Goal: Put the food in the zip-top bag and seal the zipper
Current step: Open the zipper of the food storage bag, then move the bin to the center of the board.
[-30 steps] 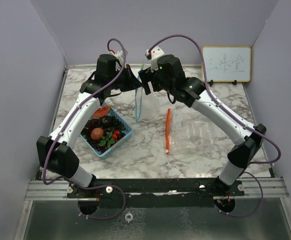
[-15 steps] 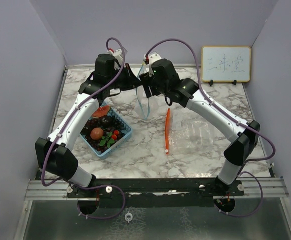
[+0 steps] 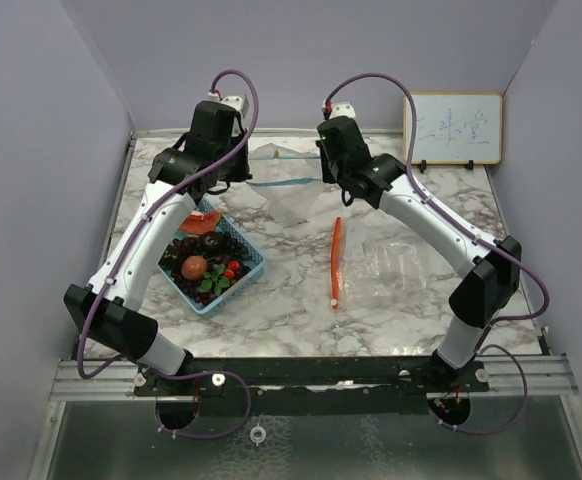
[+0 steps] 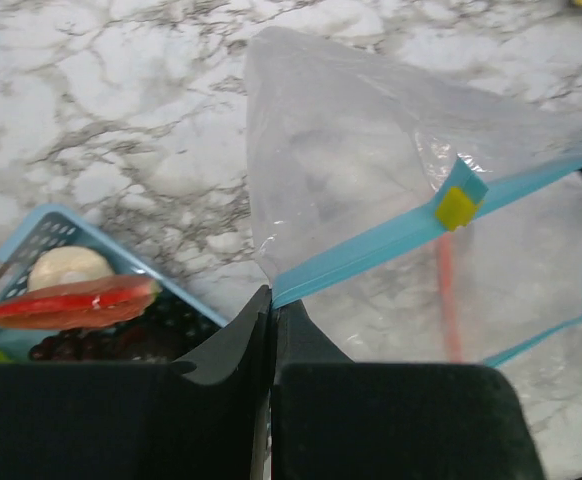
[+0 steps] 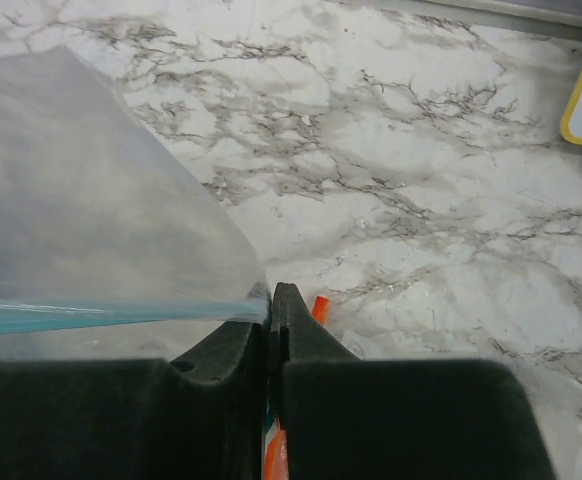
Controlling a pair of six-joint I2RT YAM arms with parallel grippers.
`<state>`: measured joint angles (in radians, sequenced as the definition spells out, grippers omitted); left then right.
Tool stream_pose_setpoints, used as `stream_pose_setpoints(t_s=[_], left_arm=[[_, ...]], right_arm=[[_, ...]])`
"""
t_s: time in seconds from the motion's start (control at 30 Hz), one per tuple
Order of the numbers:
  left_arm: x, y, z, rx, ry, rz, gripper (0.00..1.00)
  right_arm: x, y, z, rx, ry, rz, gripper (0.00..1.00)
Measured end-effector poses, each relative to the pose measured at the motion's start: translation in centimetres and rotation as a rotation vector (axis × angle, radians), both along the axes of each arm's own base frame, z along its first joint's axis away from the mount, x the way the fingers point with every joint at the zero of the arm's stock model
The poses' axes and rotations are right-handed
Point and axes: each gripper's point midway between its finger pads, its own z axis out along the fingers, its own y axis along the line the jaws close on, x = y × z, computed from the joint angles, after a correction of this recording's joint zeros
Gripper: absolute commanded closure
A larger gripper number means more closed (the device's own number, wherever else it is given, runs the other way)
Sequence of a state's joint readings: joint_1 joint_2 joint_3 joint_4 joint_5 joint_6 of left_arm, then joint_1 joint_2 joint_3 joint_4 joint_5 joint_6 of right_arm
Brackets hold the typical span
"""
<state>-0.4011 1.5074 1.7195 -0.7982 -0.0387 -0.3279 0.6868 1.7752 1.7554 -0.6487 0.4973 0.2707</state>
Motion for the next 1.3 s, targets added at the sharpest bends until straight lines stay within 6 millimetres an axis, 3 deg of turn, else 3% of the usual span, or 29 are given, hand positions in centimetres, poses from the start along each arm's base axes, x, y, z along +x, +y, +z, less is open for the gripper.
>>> stream_pose_setpoints(t_s=[0.07, 0.17, 0.37, 0.5, 0.63, 0.7, 0.8, 0.9, 1.0, 1.07, 1.2, 1.3], left_arm=[[-0.2, 1.0, -0.6, 0.068, 0.008, 0.022, 1.00], [-0.2, 2.3, -0.9, 0.126, 0.007, 0.050, 1.00], [0.5, 4.7, -1.0, 0.176, -0.003, 0.129, 1.00], [0.9, 5.3, -0.8, 0.193, -0.019, 0.160, 1.00], [1.7, 6.0, 0.1, 0.211, -0.050, 0.204, 1.00], [2.3, 6.4, 1.2, 0.219, -0.078, 0.235, 1.00], [3.1, 7.7, 4.0, 0.233, -0.147, 0.313, 1.00], [3.1, 9.8, 7.1, 0.262, -0.222, 0.415, 1.00], [2.1, 12.7, 9.6, 0.324, -0.289, 0.533, 1.00], [1.2, 14.4, 10.7, 0.364, -0.317, 0.594, 1.00], [-1.2, 17.3, 11.8, 0.439, -0.346, 0.694, 1.00], [-2.7, 18.9, 11.7, 0.475, -0.349, 0.741, 1.00]], right_arm=[[0.0, 0.0, 0.6, 0.047, -0.007, -0.003, 0.89], [-0.2, 1.1, 1.4, 0.110, 0.001, 0.070, 0.69], [-1.9, 5.2, 3.2, 0.268, 0.033, 0.427, 0.34], [-4.1, 7.0, 5.6, 0.340, 0.020, 0.593, 0.30], [-5.7, 6.9, 8.7, 0.372, -0.039, 0.642, 0.31], [-6.3, 6.2, 10.5, 0.381, -0.081, 0.638, 0.31], [-6.6, 5.5, 11.5, 0.380, -0.111, 0.617, 0.30], [-6.8, 5.2, 8.9, 0.365, -0.063, 0.603, 0.25], [-6.6, 5.7, 3.5, 0.326, 0.054, 0.595, 0.24], [-6.7, 6.8, -0.4, 0.273, 0.137, 0.610, 0.24], [-8.9, 10.9, -7.8, 0.186, 0.298, 0.689, 0.26], [-10.2, 13.4, -10.8, 0.166, 0.369, 0.741, 0.26]])
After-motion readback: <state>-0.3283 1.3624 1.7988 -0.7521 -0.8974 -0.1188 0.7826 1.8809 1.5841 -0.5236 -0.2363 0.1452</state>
